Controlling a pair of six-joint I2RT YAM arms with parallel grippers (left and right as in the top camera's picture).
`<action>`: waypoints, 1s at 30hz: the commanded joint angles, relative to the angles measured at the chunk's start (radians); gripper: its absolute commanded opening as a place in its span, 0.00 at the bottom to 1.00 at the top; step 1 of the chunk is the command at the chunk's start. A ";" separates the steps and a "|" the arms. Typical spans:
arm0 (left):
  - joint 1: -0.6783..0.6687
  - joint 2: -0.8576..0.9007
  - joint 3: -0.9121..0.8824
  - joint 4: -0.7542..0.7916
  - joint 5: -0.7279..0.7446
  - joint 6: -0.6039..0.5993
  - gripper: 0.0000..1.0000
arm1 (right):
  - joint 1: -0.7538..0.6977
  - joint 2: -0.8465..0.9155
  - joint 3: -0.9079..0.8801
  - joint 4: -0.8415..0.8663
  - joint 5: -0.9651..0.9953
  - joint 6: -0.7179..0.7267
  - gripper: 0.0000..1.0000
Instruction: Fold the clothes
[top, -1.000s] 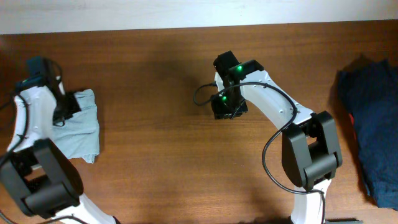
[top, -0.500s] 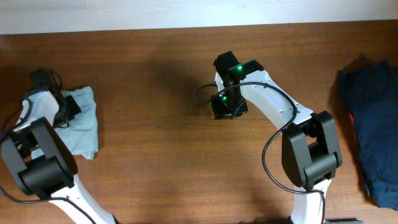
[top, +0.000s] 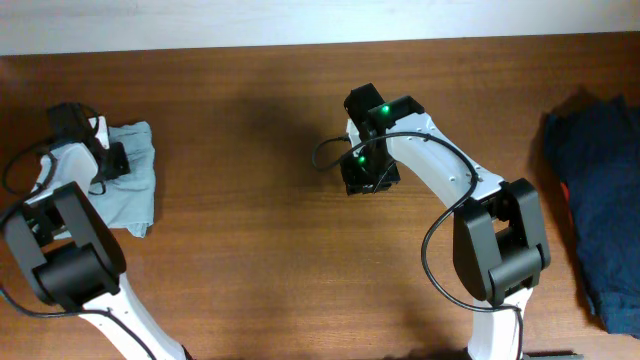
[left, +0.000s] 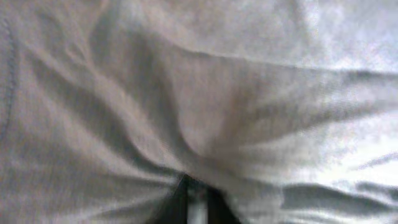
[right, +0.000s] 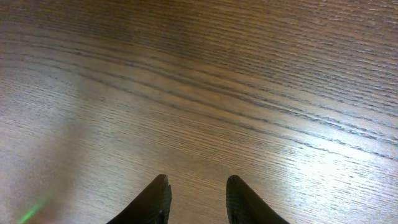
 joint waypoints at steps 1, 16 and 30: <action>-0.043 0.035 0.011 -0.122 0.127 0.051 0.36 | -0.005 -0.053 0.032 -0.001 0.063 0.008 0.34; -0.135 -0.636 0.183 -0.568 0.172 0.025 0.56 | -0.157 -0.446 0.263 -0.089 0.238 -0.003 0.49; -0.164 -1.077 0.090 -0.939 0.281 -0.008 0.81 | -0.343 -0.903 0.263 -0.436 0.087 -0.225 0.55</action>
